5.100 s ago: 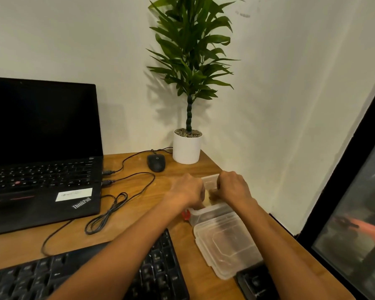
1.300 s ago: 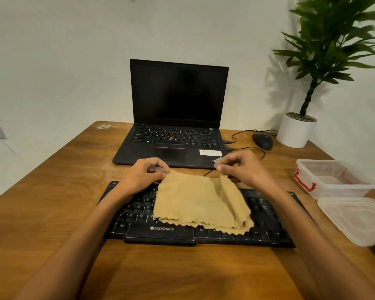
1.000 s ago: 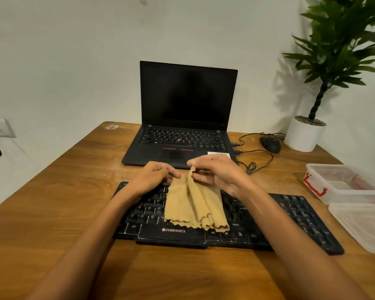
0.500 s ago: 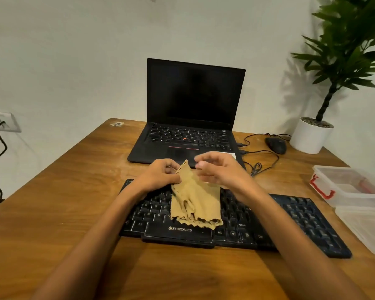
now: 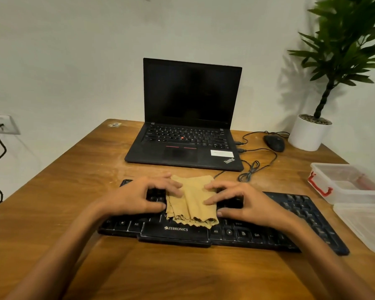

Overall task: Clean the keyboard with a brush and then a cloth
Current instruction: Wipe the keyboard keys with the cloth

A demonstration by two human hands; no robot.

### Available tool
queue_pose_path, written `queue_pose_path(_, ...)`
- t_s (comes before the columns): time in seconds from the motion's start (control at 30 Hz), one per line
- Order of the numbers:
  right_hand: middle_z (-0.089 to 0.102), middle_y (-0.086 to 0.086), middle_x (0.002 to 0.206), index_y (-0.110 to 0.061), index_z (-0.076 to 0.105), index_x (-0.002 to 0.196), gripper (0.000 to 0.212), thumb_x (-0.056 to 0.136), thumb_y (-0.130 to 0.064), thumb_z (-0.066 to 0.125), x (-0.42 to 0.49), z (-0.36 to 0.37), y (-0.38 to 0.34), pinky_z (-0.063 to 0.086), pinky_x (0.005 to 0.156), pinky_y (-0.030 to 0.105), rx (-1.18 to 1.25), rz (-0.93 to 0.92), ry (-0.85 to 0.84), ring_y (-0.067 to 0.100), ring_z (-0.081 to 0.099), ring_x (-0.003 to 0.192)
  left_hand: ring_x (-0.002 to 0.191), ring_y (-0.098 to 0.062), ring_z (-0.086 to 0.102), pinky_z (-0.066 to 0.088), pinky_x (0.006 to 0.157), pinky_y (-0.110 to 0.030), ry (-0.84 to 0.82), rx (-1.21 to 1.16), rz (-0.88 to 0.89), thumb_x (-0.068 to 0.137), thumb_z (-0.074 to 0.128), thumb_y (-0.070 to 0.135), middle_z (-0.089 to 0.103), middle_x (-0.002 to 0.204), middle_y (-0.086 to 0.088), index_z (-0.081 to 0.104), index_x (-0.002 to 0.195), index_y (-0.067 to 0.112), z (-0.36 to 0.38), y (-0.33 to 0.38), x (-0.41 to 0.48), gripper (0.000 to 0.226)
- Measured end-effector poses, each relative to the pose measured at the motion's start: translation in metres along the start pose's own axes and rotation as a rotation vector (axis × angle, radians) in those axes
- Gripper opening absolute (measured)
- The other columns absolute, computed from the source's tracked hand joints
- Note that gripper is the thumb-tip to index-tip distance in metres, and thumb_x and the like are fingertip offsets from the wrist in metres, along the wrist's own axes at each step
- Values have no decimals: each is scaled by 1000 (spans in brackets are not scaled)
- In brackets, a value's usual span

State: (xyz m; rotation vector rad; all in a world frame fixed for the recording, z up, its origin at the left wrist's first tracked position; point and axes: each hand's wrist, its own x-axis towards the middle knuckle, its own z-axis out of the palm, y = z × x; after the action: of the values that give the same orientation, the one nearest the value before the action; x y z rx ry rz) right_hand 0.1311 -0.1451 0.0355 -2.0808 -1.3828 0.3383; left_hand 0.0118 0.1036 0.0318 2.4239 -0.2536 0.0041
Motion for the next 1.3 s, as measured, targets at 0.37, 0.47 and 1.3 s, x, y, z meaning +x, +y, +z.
queue_pose_path(0.37, 70, -4, 101, -17, 68, 101, 15, 89, -18, 60, -4, 9, 6, 48, 91, 34, 150, -16, 163, 8, 62, 101, 131, 13, 25, 19, 110, -21, 71, -48, 36, 68, 71, 43, 50, 128, 29, 70, 101, 38, 11, -1, -2, 33)
queue_pose_path(0.47, 69, -1, 98, -13, 66, 100, 12, 90, -16, 59, -5, 10, 5, 50, 88, 35, 169, -26, 174, 10, 63, 97, 117, 14, 44, 32, 97, -5, 176, -61, 46, 72, 67, 42, 59, 108, 35, 71, 94, 33, 13, 7, -3, 24)
queue_pose_path(1.3, 58, -2, 52, -18, 54, 64, 28, 86, -33, 64, 6, 23, -10, 50, 50, 36, 225, 355, 520, 12, 58, 41, 68, -6, 52, 42, 62, -24, 350, 226, -219, 69, 60, 64, 56, 78, 12, 36, 126, 34, 37, 44, 9, 69)
